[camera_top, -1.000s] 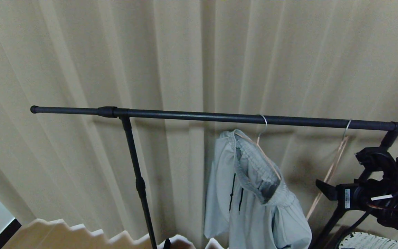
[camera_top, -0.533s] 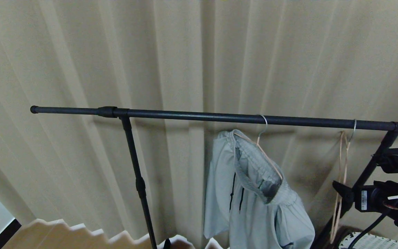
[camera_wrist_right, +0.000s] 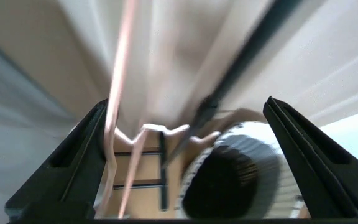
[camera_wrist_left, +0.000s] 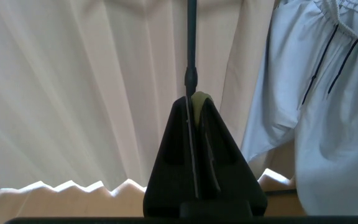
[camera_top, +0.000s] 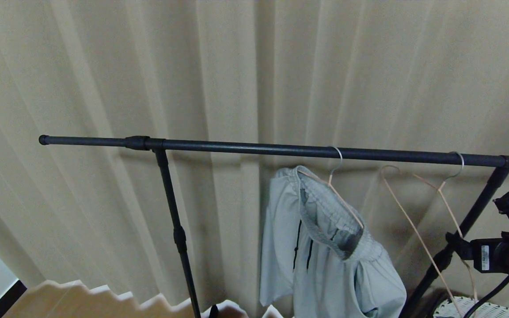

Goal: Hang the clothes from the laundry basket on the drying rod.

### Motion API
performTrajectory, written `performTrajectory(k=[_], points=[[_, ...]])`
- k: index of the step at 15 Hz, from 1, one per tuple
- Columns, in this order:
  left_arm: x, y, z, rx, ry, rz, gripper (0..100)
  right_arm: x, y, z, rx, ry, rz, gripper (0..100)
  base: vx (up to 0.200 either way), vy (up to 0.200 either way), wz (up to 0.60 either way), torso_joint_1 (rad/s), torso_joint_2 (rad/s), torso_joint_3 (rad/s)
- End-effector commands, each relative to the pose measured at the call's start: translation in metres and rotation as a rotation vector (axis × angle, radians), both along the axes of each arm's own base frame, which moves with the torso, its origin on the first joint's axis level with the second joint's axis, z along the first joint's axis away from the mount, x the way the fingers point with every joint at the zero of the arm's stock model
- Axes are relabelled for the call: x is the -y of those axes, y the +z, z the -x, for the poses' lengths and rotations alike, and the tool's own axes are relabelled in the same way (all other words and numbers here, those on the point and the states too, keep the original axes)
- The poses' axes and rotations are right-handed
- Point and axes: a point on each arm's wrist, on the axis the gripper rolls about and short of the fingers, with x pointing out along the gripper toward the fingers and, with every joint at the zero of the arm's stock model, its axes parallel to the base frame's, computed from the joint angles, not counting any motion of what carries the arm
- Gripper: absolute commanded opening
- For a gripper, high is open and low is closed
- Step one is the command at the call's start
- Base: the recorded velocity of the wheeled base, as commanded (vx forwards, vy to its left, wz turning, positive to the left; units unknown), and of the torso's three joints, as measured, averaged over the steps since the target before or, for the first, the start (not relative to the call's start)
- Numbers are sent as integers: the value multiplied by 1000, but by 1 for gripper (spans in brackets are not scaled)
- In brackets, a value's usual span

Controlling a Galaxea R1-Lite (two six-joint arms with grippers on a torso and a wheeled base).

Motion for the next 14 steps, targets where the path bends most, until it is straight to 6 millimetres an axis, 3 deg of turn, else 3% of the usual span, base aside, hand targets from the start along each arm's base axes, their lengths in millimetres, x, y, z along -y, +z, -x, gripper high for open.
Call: performTrajectory(k=[1, 11, 14], points=[[0, 0, 0, 0, -2, 0, 0, 4, 3, 3, 15, -9, 1, 100, 0, 0, 0, 0, 0, 0], [0, 0, 0, -2, 1, 0, 0, -5, -20, -10, -85, 119, -88, 100, 0, 0, 0, 0, 0, 0], [0, 0, 0, 0, 1, 0, 0, -7, -17, -13, -70, 122, -100, 100, 0, 0, 0, 0, 0, 0]])
